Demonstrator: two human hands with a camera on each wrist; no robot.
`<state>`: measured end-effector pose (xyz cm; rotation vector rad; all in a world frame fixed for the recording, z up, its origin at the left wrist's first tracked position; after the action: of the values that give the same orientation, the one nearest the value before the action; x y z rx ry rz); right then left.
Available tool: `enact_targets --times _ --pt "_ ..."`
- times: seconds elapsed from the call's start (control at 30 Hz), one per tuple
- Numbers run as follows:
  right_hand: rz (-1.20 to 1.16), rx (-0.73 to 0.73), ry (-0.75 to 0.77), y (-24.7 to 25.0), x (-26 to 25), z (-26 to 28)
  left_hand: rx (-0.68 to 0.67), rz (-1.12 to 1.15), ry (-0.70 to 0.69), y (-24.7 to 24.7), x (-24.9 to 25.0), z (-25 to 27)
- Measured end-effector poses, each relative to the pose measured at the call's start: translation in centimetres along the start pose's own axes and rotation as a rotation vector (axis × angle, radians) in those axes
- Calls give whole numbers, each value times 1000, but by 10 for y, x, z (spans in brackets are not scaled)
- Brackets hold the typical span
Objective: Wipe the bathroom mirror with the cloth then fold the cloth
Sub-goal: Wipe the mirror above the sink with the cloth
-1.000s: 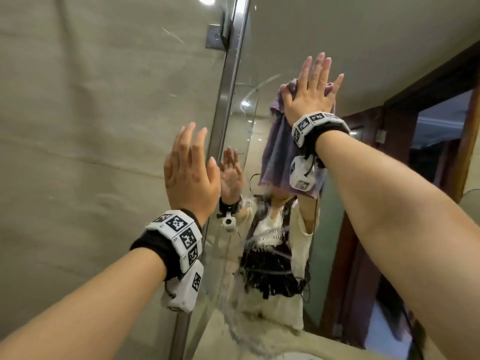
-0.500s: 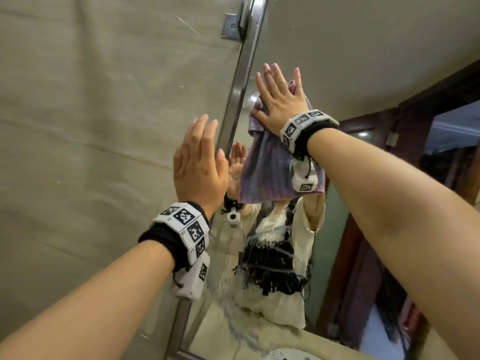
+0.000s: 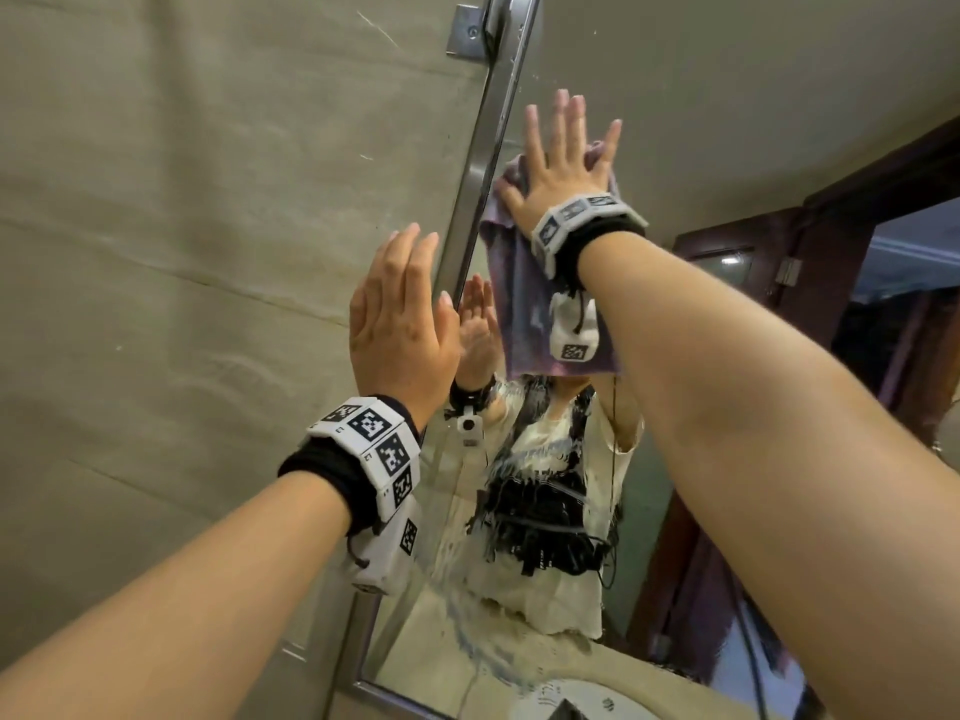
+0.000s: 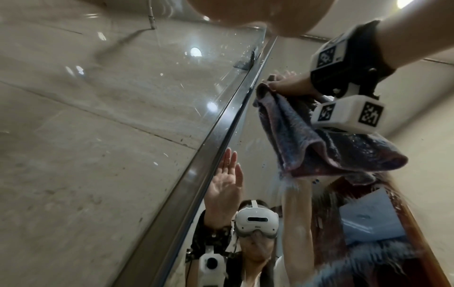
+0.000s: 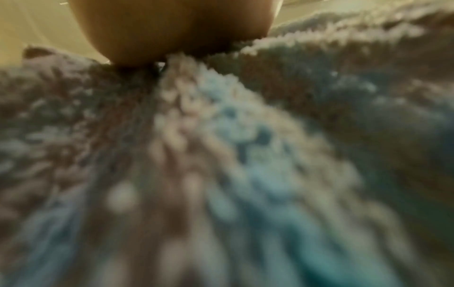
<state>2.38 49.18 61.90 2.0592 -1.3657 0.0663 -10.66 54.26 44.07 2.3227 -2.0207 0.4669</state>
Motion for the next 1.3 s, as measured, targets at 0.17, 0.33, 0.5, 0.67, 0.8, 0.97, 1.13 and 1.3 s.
enact_targets --times 0.17,0.33,0.5,0.67,0.8,0.97,1.13,1.3 --pt "21 14 98 -21 -33 18 -40 -5 -2 3 -1 0" --pt "-137 -22 217 -20 -20 36 -68 0 9 5 2 -1" --pt "-462 5 291 -17 -3 49 -70 19 26 7 3 -2" --pt "108 163 414 -11 7 57 -61 13 5 6 1 -1" --pt "217 308 497 -7 5 72 -60 10 -12 7 1 0" --pt "139 337 507 -16 4 84 -77 21 -9 7 0 1" --pt "207 123 356 -37 -12 94 -68 37 -2 7 1 0" --pt "81 37 154 -55 -29 90 -84 51 -21 8 1 1"
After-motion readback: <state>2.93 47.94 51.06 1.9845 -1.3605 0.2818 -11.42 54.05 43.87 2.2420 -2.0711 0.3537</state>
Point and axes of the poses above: each hand's wrist, its own z-axis away from the middle knuckle, its own y-axis out of the back of the hand, x = y × z, the point moved 5 cm from there along -z, towards the middle knuckle, and after that the axes turned 1 degree about x, right-handed, at the moved point
